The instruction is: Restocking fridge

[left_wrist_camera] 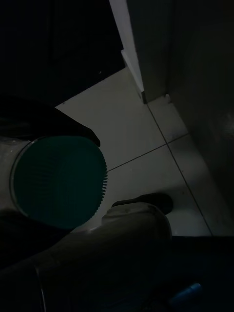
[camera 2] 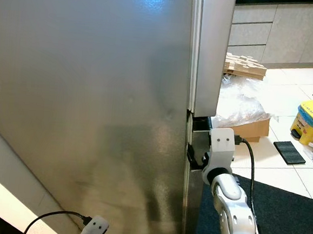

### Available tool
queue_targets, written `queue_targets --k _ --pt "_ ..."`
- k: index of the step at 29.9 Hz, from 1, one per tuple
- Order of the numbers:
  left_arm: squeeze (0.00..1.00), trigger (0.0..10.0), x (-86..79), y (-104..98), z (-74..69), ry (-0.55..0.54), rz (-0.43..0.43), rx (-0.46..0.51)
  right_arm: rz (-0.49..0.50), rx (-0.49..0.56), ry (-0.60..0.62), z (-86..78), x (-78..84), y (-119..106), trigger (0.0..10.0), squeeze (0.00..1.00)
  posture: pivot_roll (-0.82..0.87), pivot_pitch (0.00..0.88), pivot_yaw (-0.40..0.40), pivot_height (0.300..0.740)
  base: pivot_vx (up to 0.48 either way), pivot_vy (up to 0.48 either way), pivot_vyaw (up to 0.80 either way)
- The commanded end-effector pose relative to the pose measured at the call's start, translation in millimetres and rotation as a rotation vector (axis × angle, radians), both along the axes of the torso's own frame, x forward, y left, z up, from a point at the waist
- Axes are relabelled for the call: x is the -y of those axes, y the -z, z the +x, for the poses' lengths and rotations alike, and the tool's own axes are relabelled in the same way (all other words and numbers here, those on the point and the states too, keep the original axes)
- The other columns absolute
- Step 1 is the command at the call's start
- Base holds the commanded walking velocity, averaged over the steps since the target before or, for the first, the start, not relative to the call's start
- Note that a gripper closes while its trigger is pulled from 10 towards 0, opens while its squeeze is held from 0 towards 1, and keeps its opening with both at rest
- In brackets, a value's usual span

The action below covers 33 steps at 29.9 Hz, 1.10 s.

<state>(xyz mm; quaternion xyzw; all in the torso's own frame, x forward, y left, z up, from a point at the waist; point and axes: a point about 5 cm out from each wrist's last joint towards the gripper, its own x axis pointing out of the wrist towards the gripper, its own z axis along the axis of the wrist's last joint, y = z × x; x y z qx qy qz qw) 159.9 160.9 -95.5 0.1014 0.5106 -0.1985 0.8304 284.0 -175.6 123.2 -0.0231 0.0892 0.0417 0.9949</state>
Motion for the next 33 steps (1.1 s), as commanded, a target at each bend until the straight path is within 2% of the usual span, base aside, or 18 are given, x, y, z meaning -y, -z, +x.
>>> queue_targets --k 1,12,33 --pt "0.00 10.0 -2.6 0.6 -1.8 0.011 0.011 -0.007 -0.089 -0.049 0.282 -6.6 51.6 7.0 10.0 0.00 -0.17 0.000 0.113 0.740 0.000 0.000 0.00" --pt "0.00 10.0 -2.4 0.4 -1.3 0.014 0.010 -0.006 -0.103 -0.065 0.330 -10.1 59.5 9.2 10.0 0.00 -0.17 0.000 0.117 0.740 0.000 0.000 0.00" --pt "0.00 10.0 -3.8 0.6 -2.2 0.019 0.012 -0.009 -0.101 -0.077 0.369 -13.8 63.5 12.1 10.0 0.00 -0.17 0.000 0.123 0.740 0.000 0.000 0.00"
